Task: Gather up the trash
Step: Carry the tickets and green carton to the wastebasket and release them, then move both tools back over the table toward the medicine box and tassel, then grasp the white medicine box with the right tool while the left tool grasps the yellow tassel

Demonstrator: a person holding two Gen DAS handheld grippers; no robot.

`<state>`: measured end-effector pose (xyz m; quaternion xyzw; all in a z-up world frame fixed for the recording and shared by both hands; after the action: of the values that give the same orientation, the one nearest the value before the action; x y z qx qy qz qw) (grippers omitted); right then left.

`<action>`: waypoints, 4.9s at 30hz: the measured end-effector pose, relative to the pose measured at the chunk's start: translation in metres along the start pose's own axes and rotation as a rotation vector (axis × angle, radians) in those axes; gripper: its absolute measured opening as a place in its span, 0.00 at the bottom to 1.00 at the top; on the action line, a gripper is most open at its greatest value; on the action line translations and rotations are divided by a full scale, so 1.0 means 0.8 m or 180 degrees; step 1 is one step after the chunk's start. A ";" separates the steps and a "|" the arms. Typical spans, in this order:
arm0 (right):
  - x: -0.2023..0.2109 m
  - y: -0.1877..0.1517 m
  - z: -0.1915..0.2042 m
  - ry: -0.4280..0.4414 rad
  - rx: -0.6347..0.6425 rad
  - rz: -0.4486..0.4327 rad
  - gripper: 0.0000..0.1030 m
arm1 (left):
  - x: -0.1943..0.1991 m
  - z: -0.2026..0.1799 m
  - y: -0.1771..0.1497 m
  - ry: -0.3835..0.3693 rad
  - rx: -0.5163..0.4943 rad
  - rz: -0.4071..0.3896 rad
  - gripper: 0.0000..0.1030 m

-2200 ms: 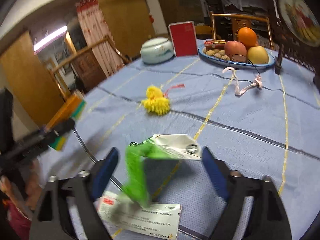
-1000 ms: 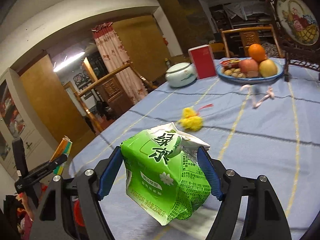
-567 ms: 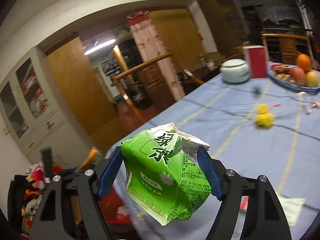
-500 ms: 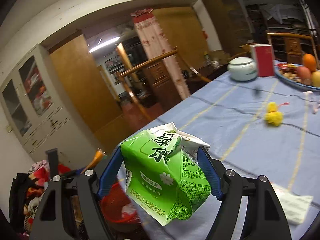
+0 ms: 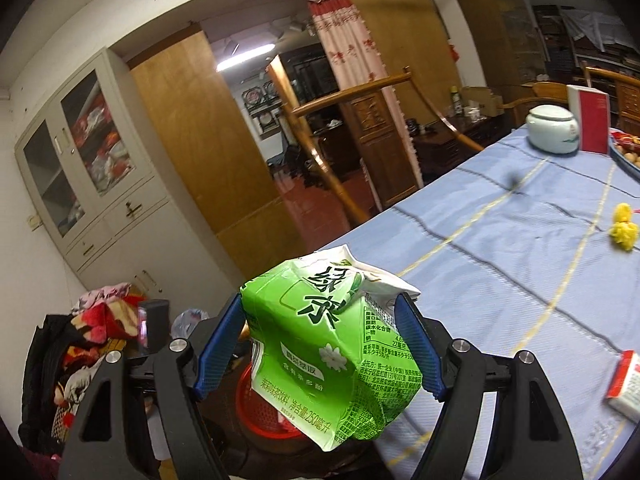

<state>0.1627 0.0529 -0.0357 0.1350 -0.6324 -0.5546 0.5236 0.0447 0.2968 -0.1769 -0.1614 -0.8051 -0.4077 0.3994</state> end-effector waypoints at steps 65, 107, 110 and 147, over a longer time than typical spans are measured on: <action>0.176 -0.154 -0.255 -0.1044 -0.0364 0.0729 0.94 | -0.016 -0.385 -0.044 -0.0310 -0.1348 0.0004 0.93; 0.173 -0.161 -0.368 -0.1279 -0.0687 0.0861 0.40 | -0.195 -0.676 -0.045 -0.0405 -0.1949 0.0312 0.34; 0.188 -0.157 -0.372 -0.1351 -0.0744 0.0690 0.38 | -0.187 -0.672 -0.038 -0.0461 -0.1889 0.0257 0.26; 0.233 -0.199 -0.407 -0.0492 -0.1920 0.0028 0.38 | -0.151 -0.636 0.018 -0.0781 -0.1411 0.0118 0.25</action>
<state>0.2848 -0.3251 -0.1277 -0.0718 -0.4778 -0.7237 0.4928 0.3896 -0.0863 -0.0859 -0.3080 -0.7354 -0.5443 0.2610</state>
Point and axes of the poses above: each gripper's, at about its wrist camera, not at the fingertips, and x roughly against the way its jaws point, z to its left, y to its top, the point moved 5 cm from there along -x, roughly the way its jaws point, and after that the axes turned 13 degrees about x, right-handed, at the moved point
